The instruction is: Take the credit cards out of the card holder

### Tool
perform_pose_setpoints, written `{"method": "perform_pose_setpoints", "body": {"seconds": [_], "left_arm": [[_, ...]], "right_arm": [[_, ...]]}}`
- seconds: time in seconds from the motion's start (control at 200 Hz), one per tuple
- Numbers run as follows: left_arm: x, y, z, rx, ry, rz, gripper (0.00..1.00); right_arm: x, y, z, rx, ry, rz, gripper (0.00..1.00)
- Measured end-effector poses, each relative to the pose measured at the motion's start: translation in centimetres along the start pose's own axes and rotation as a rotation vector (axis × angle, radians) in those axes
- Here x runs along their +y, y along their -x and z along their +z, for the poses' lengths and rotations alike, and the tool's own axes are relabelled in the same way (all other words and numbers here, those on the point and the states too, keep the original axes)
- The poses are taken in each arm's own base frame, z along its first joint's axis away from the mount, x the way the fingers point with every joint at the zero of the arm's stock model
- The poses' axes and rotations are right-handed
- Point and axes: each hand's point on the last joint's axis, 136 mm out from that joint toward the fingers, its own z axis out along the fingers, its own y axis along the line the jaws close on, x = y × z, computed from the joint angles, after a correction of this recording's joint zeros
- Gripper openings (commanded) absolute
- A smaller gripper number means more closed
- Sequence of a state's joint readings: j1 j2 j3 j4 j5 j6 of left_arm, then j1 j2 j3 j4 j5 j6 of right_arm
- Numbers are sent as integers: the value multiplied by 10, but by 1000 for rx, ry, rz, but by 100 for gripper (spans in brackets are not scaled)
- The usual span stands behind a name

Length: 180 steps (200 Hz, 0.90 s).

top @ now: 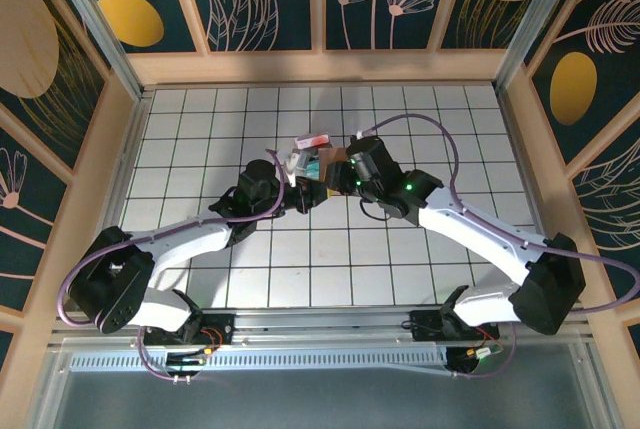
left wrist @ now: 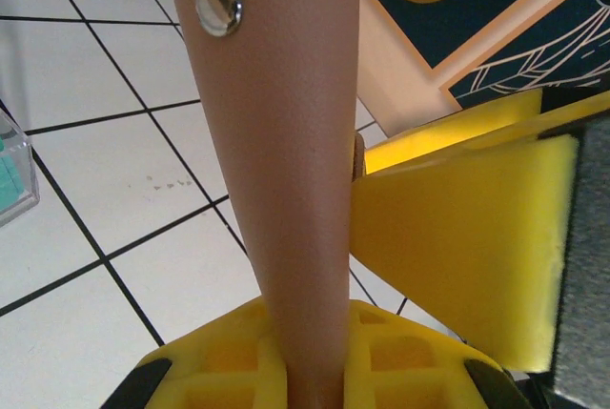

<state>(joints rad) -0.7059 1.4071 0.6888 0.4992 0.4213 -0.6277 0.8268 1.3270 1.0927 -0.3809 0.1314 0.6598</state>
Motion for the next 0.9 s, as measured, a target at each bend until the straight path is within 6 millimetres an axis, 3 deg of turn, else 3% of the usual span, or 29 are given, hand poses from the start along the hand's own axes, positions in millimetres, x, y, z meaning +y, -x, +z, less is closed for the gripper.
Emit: {"method": "perform_pose_setpoints", "body": {"seconds": [0.415, 0.711, 0.901], "left_arm": [[1, -2, 0, 9, 1, -4, 0], [2, -3, 0, 13, 9, -7, 0], [3, -3, 0, 12, 13, -8, 0]], "right_arm": [[-8, 4, 2, -22, -64, -35, 28], [-7, 4, 1, -28, -67, -42, 3], [-7, 4, 1, -28, -68, -38, 0]]}}
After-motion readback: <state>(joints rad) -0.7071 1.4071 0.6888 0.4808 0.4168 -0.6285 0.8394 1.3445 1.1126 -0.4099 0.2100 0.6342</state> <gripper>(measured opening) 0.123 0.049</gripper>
